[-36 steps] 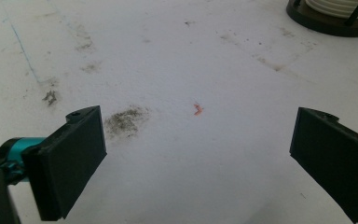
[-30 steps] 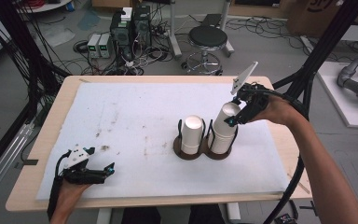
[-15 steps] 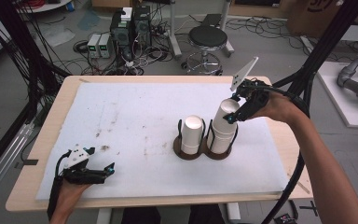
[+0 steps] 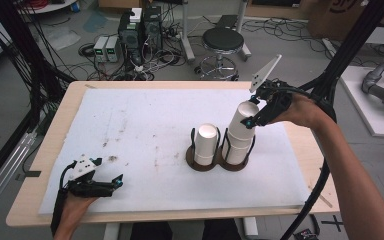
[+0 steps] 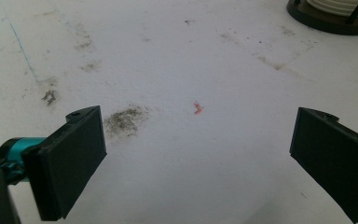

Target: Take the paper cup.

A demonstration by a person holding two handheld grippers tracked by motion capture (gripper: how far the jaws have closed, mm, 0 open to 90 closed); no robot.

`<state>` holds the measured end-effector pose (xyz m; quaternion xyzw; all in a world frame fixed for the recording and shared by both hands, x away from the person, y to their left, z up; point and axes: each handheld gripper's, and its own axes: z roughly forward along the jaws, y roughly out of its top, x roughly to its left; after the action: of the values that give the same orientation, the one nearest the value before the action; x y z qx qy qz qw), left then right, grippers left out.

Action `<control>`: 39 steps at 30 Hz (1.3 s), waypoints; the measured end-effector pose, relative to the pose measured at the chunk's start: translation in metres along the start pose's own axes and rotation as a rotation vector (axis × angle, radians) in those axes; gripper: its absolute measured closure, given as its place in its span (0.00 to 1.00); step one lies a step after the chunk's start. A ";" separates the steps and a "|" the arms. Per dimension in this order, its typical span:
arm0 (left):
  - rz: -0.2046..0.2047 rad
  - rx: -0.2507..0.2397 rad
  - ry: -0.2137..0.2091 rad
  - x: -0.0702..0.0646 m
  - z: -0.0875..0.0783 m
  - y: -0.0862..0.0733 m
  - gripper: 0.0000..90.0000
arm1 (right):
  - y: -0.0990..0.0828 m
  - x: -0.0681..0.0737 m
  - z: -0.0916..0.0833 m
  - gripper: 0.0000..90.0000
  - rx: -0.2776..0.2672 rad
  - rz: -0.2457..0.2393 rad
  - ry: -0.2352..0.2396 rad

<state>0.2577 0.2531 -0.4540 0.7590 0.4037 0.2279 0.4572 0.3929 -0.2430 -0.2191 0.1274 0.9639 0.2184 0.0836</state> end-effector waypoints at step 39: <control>0.002 0.002 0.003 -0.001 0.000 0.000 0.04 | 0.007 0.013 -0.068 0.38 -0.130 -0.030 -0.063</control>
<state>0.2577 0.2523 -0.4541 0.7596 0.4037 0.2291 0.4555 0.3670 -0.2608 -0.1570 0.1140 0.9464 0.2750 0.1252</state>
